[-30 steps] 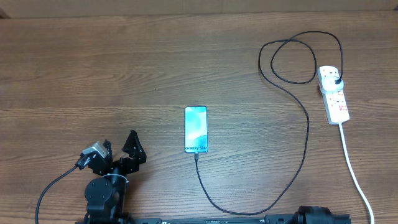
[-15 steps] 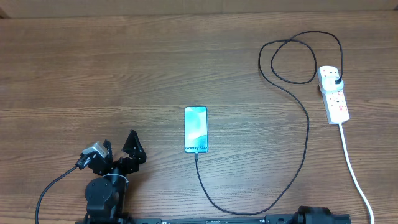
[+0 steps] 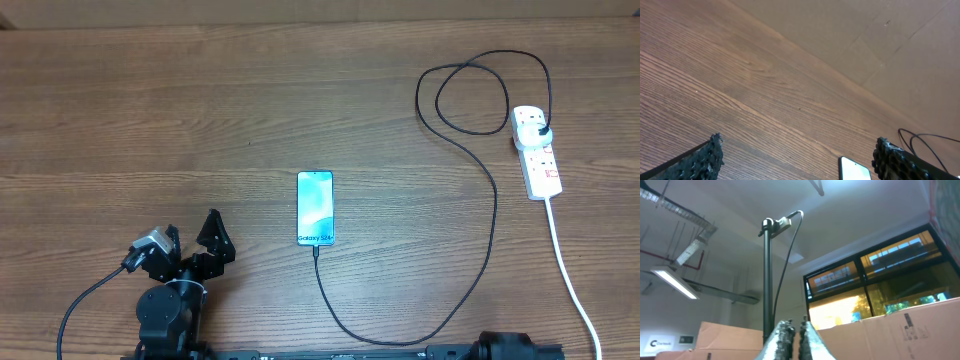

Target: Plug charger to phone and switch on socket

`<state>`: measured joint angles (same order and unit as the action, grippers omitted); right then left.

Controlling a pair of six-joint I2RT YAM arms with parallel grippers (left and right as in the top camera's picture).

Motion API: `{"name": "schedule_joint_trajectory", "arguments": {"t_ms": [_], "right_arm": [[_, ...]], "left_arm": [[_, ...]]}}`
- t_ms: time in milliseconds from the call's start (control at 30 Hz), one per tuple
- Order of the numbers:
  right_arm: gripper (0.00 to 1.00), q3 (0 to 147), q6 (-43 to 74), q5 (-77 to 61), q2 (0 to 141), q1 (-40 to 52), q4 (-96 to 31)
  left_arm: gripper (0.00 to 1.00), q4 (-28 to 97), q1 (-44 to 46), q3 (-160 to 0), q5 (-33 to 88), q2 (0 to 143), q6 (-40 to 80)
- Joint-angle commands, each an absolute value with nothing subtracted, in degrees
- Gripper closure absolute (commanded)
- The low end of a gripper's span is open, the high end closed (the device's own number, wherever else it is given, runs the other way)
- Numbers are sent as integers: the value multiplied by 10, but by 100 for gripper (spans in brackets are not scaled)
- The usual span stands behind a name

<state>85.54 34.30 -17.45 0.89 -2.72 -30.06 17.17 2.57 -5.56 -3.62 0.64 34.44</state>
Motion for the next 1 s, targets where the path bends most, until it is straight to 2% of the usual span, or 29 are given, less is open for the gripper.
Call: {"name": "schedule_joint_trajectory", "arguments": {"t_ms": [0, 67, 167, 267, 367, 800, 967], "right_arm": [[83, 856, 340, -166, 3, -22, -303], [74, 856, 340, -166, 3, -22, -303], [55, 856, 340, -166, 3, -22, -303], [21, 855, 340, -166, 3, -22, -303], [0, 846, 340, -148, 3, -22, -295], [0, 723, 343, 54, 3, -23, -154], [0, 634, 362, 69, 3, -23, -79]], "left_arm": [[0, 170, 22, -52, -32, 4, 343], [0, 170, 22, -52, -32, 4, 343], [0, 170, 22, -52, -32, 4, 343], [1, 170, 22, -52, -32, 4, 343], [0, 170, 22, -52, -32, 4, 343], [0, 170, 22, -52, -32, 4, 343], [0, 170, 22, -52, -32, 4, 343]]}}
